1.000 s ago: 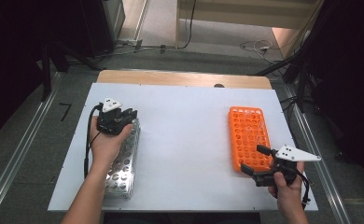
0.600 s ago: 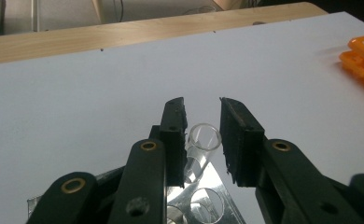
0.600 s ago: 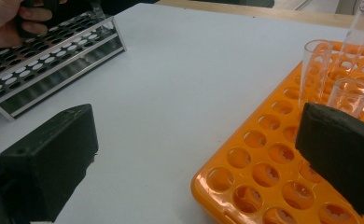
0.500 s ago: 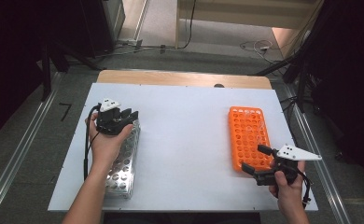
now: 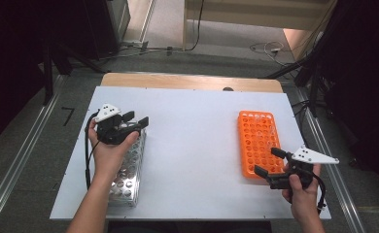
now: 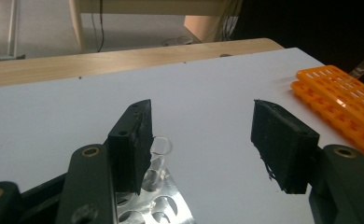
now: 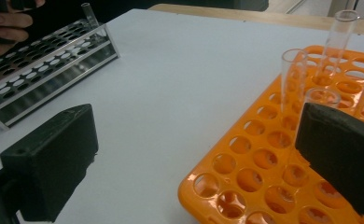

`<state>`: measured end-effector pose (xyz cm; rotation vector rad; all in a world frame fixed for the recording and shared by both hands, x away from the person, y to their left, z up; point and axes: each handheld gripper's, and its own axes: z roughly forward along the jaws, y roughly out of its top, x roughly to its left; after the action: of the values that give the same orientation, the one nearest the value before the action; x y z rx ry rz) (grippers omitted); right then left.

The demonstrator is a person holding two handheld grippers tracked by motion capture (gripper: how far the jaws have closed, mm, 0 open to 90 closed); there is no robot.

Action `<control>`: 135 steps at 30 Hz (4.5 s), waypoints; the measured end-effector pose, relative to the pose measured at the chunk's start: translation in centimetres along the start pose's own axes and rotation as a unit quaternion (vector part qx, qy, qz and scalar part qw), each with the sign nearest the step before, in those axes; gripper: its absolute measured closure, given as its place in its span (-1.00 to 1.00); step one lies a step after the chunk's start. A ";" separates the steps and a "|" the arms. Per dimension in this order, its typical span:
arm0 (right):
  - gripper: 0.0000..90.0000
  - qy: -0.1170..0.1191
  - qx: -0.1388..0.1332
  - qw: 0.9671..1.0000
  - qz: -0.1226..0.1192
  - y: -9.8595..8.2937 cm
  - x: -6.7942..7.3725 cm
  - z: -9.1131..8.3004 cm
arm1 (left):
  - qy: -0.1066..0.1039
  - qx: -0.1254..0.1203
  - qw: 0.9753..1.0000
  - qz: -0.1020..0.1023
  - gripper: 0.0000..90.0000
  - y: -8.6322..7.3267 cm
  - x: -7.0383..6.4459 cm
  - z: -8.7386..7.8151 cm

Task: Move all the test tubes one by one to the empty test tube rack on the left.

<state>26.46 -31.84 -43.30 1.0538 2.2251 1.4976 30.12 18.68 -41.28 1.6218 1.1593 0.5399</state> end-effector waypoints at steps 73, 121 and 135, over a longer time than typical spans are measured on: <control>0.61 -0.096 0.080 0.992 0.011 -1.6 -4.3 3.0 | -0.143 0.029 0.988 0.041 -1.00 -1.8 -8.5 0.3; 0.64 -0.004 0.063 0.997 -0.034 5.4 1.0 6.4 | -0.150 0.026 0.987 0.045 -1.00 -1.2 -8.9 0.6; 0.64 0.060 0.085 0.992 -0.071 5.2 5.4 9.4 | -0.161 0.026 0.985 0.052 -1.00 -1.2 -9.9 0.5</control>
<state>30.22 -20.47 -41.87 0.8488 2.4899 1.3656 25.71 9.78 -40.65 1.7455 0.8578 0.2988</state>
